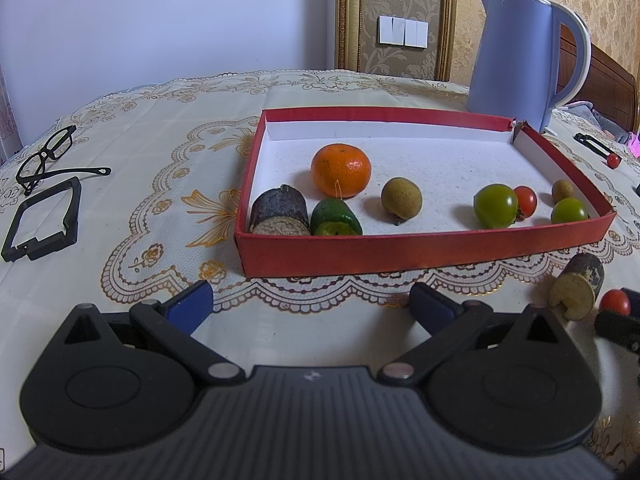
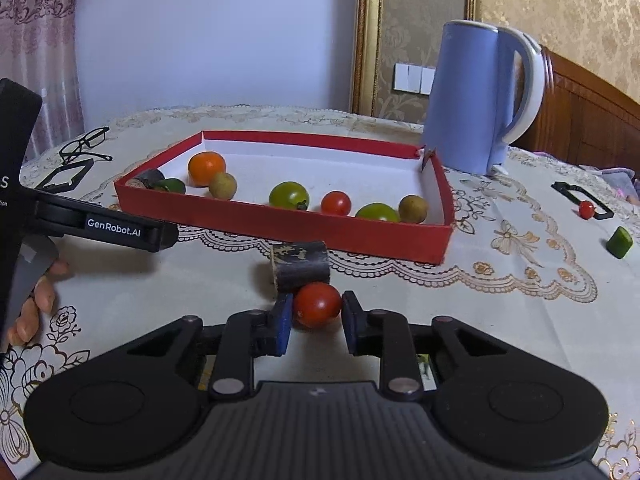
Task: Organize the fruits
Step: 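Lift the cherry tomato over the box rim and release it inside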
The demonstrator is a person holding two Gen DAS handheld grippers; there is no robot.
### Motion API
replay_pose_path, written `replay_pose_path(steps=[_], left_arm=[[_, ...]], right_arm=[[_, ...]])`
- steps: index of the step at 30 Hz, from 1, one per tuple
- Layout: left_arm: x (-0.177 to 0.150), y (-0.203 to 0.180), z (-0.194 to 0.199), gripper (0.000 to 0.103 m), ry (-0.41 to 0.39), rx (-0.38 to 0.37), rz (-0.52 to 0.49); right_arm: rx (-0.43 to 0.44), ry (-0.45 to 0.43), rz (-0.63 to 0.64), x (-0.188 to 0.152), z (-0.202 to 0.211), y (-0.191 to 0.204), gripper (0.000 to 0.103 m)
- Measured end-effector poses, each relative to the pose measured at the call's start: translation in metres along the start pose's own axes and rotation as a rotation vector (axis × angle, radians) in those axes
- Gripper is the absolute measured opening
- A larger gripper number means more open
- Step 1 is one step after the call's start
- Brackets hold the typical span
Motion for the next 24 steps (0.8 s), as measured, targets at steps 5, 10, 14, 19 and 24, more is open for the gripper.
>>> replay_pose_path(steps=[5, 10, 14, 19, 24], left_arm=[[0.0, 0.0, 0.0, 0.103, 0.0, 0.0, 0.0], [0.0, 0.0, 0.0, 0.103, 0.0, 0.0, 0.0], [0.0, 0.0, 0.0, 0.103, 0.0, 0.0, 0.0], [0.0, 0.0, 0.0, 0.103, 0.0, 0.0, 0.0], [0.0, 0.0, 0.0, 0.103, 0.0, 0.0, 0.0]], right_arm=[[-0.018, -0.043, -0.03, 0.01, 0.009, -0.012, 0.025], [-0.063, -0.111, -0.027, 0.042, 0.0, -0.028, 0.025], [-0.098, -0.1, -0.013, 0.06, -0.04, -0.039, 0.025], [-0.11, -0.051, 0.003, 0.059, -0.085, -0.041, 0.025], [-0.107, 0.001, 0.029, 0.05, -0.11, -0.032, 0.025]])
Point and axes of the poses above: each gripper's, at about its wrist camera, not at the fingertips, and z roughly against the way its jaws point, y to its left, x to its top, the point moved 6 cm from there along -z, roughly the way its jaws point, and after that the axes turned 13 degrees about -y, right-handed, at the moved point
